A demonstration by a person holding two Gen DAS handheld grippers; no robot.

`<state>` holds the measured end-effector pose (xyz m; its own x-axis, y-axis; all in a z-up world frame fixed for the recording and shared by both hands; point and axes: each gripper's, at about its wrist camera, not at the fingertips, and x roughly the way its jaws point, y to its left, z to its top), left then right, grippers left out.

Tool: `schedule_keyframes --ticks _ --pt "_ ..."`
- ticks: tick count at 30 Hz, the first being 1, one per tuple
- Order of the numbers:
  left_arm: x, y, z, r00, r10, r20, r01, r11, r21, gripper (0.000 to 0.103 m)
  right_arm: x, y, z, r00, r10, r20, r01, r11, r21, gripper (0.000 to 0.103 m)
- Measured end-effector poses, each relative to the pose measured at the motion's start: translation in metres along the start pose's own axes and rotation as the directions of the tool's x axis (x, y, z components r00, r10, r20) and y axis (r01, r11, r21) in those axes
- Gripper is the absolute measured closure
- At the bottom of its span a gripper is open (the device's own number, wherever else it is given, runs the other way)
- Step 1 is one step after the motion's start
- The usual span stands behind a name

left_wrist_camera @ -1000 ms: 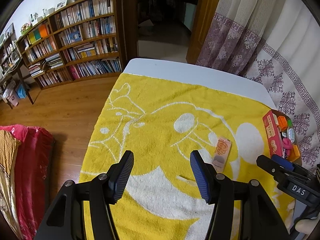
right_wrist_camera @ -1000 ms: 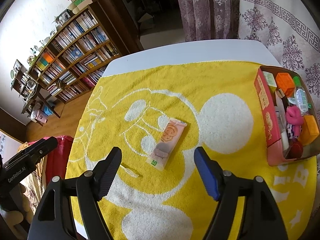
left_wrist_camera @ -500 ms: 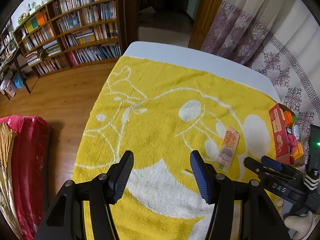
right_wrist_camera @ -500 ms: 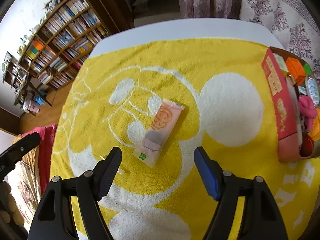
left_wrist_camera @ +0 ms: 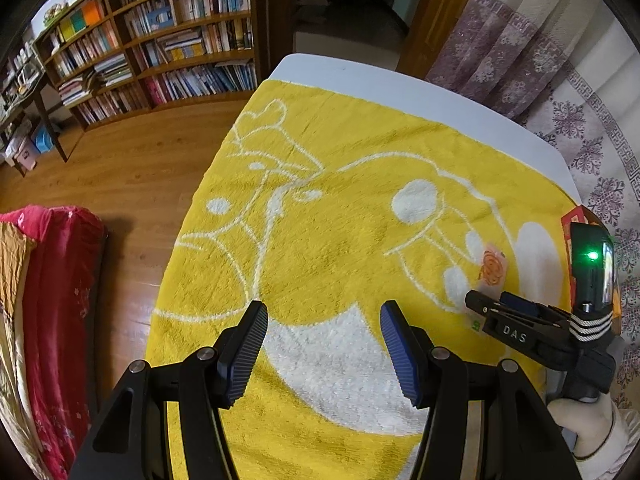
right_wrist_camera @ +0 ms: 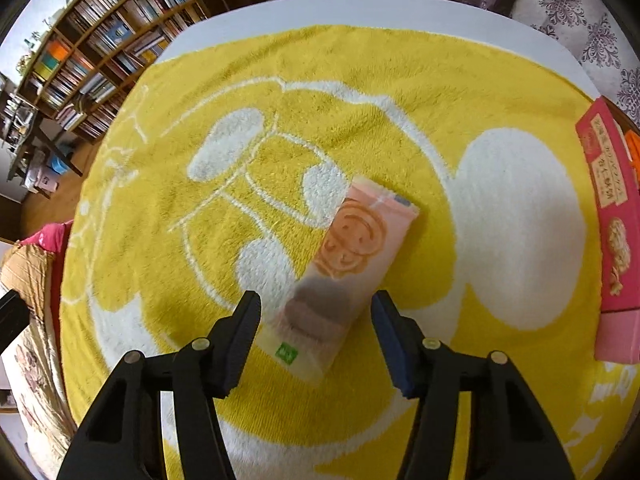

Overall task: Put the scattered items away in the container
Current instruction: 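Grasp the peach cream tube with the right gripper, then grasp the clear plastic dropper with the left gripper while the right holds the tube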

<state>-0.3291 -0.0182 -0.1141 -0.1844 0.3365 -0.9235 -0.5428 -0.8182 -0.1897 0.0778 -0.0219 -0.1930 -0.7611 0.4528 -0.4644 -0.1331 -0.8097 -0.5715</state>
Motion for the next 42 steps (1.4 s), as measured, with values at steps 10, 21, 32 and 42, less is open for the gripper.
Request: schedule_keyframes --ticks 10,21,32,42 --pt "0.026 -0.026 -0.003 0.993 -0.07 -0.094 0.073 0.997 0.026 0.043 -0.001 -0.022 -0.011 0.999 -0.019 0.032 0.019 1.0 0.001 0.064" --pt "0.064 -0.07 -0.026 0.968 -0.101 -0.229 0.111 0.993 0.03 0.043 -0.016 -0.071 -0.04 0.999 -0.006 0.037 0.004 0.998 0.059 0.064" --pt "0.086 -0.085 -0.04 0.965 -0.054 -0.258 0.04 0.997 -0.059 0.043 -0.029 -0.096 -0.054 0.999 0.028 0.028 -0.028 0.999 0.025 0.064" --pt "0.084 -0.1 -0.05 0.986 0.018 -0.167 -0.026 0.999 -0.045 0.066 -0.04 -0.12 -0.064 0.999 0.043 0.02 -0.041 0.997 -0.06 0.064"
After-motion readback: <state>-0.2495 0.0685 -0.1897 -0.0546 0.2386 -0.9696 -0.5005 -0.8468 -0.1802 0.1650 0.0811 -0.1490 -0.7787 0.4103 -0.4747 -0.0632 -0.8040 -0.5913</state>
